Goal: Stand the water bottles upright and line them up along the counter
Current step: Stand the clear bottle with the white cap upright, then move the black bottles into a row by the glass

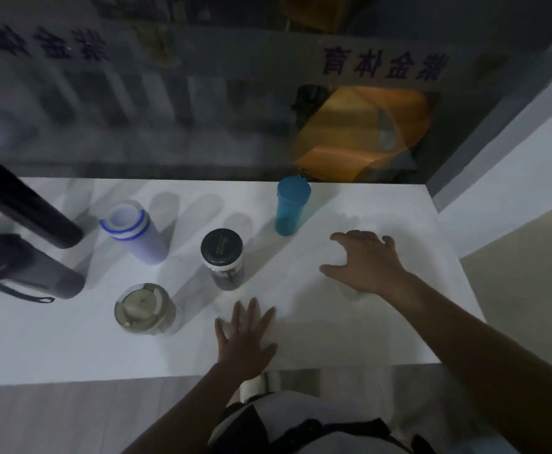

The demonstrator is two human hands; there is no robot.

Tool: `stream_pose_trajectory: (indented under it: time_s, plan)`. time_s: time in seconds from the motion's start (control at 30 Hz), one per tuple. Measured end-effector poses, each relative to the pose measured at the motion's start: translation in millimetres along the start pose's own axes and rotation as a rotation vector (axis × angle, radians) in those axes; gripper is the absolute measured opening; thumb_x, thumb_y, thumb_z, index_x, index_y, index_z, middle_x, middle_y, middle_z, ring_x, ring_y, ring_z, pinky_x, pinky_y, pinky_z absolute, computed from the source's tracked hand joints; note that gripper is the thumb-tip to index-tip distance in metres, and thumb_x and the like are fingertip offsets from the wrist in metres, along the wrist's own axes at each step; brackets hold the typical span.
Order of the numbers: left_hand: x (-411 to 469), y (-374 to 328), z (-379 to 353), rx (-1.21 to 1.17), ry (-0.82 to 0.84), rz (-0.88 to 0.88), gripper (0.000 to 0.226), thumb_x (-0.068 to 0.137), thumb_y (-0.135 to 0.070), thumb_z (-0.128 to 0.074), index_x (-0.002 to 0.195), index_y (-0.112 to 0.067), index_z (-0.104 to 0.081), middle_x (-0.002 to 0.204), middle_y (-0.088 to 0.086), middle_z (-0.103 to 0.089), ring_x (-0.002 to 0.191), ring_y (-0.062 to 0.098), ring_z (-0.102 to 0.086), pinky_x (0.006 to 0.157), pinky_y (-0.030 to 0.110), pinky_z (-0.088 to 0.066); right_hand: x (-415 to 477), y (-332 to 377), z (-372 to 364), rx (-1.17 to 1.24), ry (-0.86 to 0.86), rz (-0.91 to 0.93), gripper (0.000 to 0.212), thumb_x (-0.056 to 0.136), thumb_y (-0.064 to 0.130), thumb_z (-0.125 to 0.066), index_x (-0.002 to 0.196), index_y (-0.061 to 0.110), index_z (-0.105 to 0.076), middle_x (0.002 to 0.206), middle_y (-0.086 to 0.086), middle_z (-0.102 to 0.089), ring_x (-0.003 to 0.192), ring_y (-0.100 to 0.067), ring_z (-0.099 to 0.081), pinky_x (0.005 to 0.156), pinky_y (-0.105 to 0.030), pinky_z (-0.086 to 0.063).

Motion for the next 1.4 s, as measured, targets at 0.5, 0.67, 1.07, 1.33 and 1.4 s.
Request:
stream_pose_trajectory:
  time_s: [0.5, 0.67, 1.07, 1.33, 1.4]
  plan:
    - [-183.5, 46.7, -30.0, -0.422, 0.036, 0.429, 0.076, 0.093, -0.05, -0.051, 0.153, -0.042, -0.004, 0.165, 0.002, -0.001, 0.151, 0.029, 0.0, 0.12, 0.052, -0.01, -151.6, 127.3, -118.6, 0.74, 0.156, 0.367, 0.061, 0.084, 0.052, -0.059, 0.14, 0.036, -0.04, 0.146, 0.014, -0.041, 0.134, -0.011, -0.038, 0.108, -0.038, -0.038]
    - [-257.5, 75.2, 13.0, -0.475, -0.176, 0.537, 0.074, 0.092, -0.054, -0.051, 0.151, -0.047, -0.006, 0.165, -0.003, 0.001, 0.152, 0.026, 0.003, 0.121, 0.05, -0.008, -183.9, 182.9, -121.1, 0.778, 0.171, 0.509, 0.065, 0.079, 0.059, -0.055, 0.139, 0.037, -0.042, 0.144, 0.017, -0.043, 0.133, -0.005, -0.038, 0.109, -0.038, -0.039]
    - [-352.6, 227.5, 51.6, -0.579, -0.461, 0.573, 0.075, 0.092, -0.053, -0.052, 0.151, -0.044, -0.005, 0.165, -0.002, 0.0, 0.151, 0.025, 0.003, 0.122, 0.046, -0.007, -220.7, 359.7, -133.2, 0.642, 0.172, 0.588, 0.063, 0.083, 0.048, -0.064, 0.14, 0.028, -0.045, 0.141, 0.013, -0.047, 0.131, -0.009, -0.042, 0.111, -0.031, -0.034]
    - [-425.6, 371.2, 52.9, -0.645, -0.544, 0.615, 0.078, 0.09, -0.047, -0.058, 0.152, -0.04, -0.011, 0.164, 0.0, -0.007, 0.151, 0.026, -0.002, 0.12, 0.043, -0.011, -244.5, 511.9, -122.1, 0.639, 0.112, 0.613, 0.057, 0.083, 0.04, -0.068, 0.135, 0.027, -0.05, 0.138, 0.014, -0.049, 0.13, -0.007, -0.043, 0.109, -0.027, -0.034]
    - [-428.2, 398.9, 53.5, -0.655, -0.531, 0.64, 0.078, 0.09, -0.047, -0.057, 0.152, -0.041, -0.011, 0.164, 0.002, -0.009, 0.151, 0.028, -0.003, 0.12, 0.045, -0.011, -243.8, 533.0, -119.0, 0.626, 0.097, 0.623, 0.058, 0.081, 0.045, -0.067, 0.134, 0.029, -0.05, 0.137, 0.016, -0.049, 0.129, -0.005, -0.044, 0.109, -0.031, -0.035]
Point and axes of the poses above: each hand's wrist, its own x-axis towards the middle knuckle, its own z-axis out of the back of the hand, y = z × x, the point moved 10 cm from there along x, towards the middle knuckle
